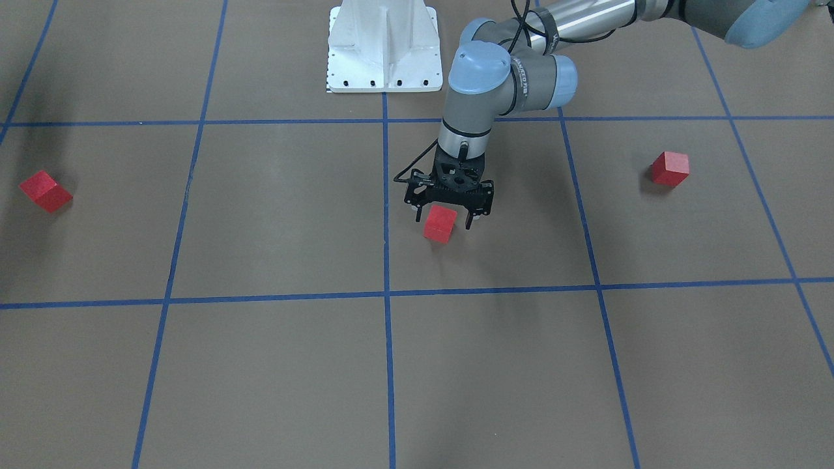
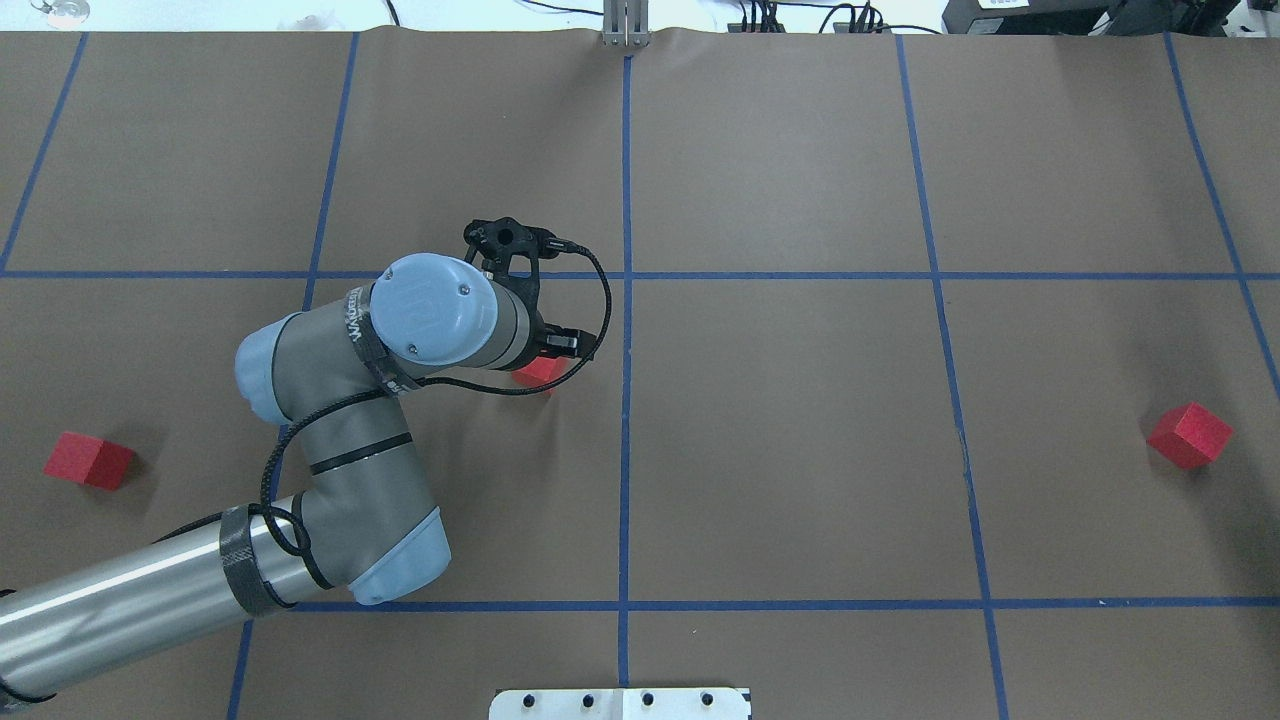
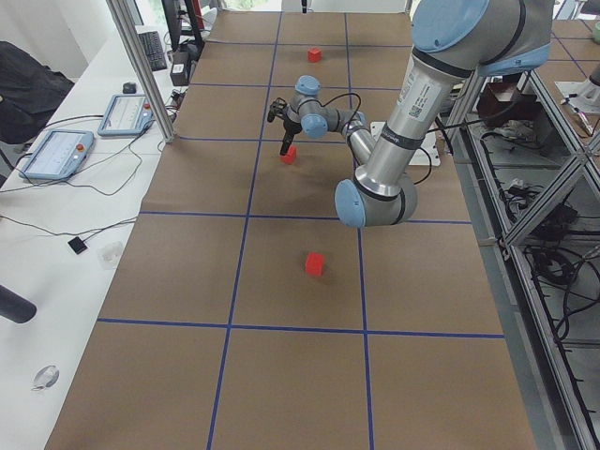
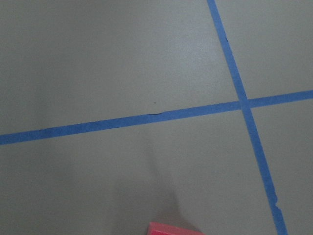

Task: Form red blocks into L shape at center
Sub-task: 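Lower and close the left gripper on the central red cube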

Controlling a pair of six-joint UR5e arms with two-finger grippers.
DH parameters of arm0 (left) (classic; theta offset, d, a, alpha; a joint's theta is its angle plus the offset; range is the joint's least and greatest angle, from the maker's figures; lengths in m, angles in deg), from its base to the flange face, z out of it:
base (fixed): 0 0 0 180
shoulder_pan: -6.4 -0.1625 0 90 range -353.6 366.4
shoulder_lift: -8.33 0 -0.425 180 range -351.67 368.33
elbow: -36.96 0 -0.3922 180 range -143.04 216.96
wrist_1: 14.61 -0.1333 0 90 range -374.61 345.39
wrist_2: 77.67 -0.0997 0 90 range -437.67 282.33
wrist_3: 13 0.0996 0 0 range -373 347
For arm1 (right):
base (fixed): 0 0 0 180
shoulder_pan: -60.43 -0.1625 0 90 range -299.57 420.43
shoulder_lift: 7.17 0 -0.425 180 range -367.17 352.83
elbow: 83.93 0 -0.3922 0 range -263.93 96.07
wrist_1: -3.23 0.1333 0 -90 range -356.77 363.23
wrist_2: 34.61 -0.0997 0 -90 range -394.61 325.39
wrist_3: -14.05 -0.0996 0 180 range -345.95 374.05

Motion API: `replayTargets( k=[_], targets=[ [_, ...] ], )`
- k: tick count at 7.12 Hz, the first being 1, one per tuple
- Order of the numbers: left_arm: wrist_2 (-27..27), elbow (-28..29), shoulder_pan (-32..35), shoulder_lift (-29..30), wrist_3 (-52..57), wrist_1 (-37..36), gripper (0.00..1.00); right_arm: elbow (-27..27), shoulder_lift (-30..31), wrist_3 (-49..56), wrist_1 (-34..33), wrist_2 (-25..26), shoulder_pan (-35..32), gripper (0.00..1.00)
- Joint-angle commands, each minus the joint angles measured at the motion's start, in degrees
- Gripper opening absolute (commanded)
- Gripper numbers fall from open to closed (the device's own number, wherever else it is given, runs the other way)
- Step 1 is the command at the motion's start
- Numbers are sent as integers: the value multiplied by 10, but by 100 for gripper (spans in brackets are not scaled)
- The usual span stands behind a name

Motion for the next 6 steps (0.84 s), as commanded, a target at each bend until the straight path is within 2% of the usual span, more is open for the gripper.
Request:
replayTargets(
  k=[1,3,4,5,6],
  targets=[
    [0,18,-8,4,0,1,100,-2,1,0,0,0,0,99],
    [0,35,-8,4,2,14,100,-2,1,0,0,0,0,99],
    [0,35,-8,5,-2,17,86,-2,1,0,0,0,0,99],
    [1,35,-8,14,-10,12,36,-3,1,1,0,0,0,99],
    [2,35,-8,14,-31,10,0,-2,1,0,0,0,0,99]
  ],
)
